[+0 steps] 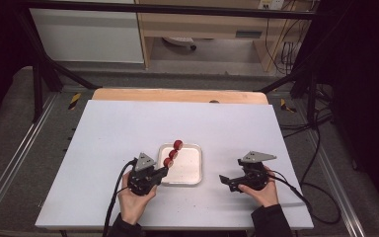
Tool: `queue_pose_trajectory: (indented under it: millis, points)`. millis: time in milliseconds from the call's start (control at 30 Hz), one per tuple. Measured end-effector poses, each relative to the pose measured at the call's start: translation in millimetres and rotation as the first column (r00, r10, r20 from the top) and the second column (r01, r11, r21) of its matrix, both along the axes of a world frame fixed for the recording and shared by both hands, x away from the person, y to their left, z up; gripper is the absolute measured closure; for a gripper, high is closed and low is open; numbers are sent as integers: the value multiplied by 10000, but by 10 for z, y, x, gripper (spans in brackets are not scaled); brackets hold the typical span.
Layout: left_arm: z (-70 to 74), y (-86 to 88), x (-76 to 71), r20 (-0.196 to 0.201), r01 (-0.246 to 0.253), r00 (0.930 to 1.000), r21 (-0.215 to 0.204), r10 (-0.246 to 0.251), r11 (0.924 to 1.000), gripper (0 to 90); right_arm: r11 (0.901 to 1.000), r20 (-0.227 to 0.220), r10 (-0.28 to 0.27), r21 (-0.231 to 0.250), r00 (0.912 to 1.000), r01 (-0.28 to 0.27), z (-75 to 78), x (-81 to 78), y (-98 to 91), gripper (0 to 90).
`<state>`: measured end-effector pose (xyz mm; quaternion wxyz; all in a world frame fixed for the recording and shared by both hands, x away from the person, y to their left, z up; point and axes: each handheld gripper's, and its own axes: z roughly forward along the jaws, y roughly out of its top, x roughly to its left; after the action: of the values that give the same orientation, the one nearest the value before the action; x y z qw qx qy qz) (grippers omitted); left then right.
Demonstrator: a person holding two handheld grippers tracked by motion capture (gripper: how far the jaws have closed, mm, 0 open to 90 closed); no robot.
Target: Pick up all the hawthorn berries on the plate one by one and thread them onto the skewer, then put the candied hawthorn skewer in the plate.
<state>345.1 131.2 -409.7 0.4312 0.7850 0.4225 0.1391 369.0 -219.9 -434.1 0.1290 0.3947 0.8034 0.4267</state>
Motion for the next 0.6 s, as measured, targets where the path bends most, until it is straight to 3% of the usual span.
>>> queue_pose_trajectory:
  millis: [267, 600]
  points:
    - [57, -91, 172, -273, 64, 9996, 728, -45, 9973, 880, 9998, -54, -182, -90, 9998, 182, -56, -71, -163, 16]
    - [-77, -201, 350, -1107, 31, 9938, 1503, 137, 9886, 880, 9996, -131, -251, -167, 9996, 248, -114, -137, -269, 16]
